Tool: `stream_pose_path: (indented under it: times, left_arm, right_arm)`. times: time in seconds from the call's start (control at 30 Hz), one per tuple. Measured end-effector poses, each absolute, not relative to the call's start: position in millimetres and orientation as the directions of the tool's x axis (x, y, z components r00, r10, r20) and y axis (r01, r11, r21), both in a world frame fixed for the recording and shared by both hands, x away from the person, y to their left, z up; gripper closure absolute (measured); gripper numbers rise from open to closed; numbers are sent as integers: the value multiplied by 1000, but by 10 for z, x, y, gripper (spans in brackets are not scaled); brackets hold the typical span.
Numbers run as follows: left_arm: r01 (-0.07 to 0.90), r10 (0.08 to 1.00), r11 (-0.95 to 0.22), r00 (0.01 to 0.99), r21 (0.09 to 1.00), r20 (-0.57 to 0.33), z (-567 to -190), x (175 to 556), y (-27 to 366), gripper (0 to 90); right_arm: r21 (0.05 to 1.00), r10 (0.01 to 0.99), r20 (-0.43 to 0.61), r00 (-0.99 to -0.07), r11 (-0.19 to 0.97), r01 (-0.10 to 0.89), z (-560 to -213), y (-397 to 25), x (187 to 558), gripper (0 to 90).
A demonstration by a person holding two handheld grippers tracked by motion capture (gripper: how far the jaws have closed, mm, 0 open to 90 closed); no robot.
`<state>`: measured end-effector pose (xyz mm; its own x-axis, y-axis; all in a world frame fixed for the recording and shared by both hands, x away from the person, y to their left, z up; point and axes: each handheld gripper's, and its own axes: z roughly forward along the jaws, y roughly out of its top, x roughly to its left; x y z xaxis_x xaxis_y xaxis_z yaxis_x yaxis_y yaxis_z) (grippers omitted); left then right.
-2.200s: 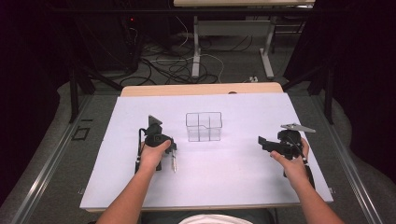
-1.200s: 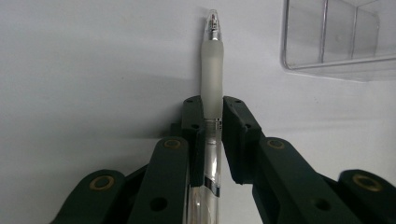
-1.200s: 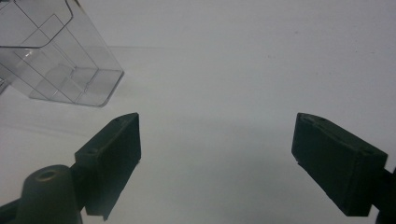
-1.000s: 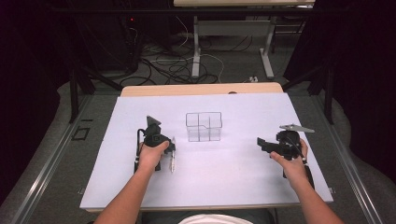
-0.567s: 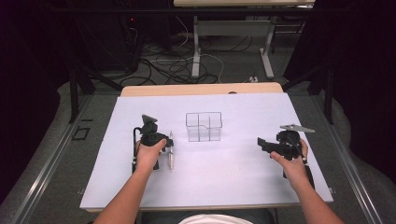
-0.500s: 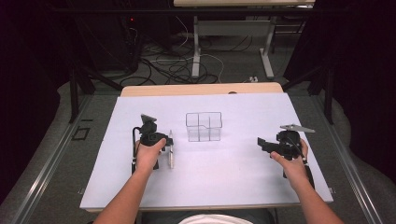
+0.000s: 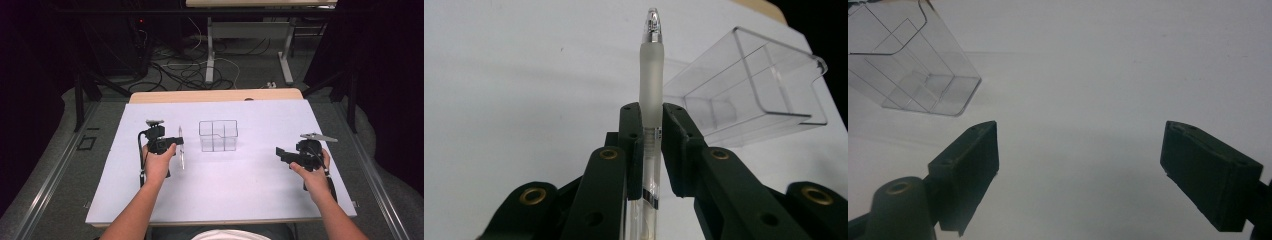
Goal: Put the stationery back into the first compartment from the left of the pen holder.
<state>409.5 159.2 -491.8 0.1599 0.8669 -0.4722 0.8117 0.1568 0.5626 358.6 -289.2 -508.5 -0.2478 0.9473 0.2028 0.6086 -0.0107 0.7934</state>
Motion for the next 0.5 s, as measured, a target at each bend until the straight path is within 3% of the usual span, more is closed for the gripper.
stream_pose_path:
  times: [0.5]
  left_arm:
    - [645,877,183,235,742,-420,-4666,3948,1517,797]
  right_arm:
    - [794,946,202,-253,-8,608,-5087,-2893,3588,149]
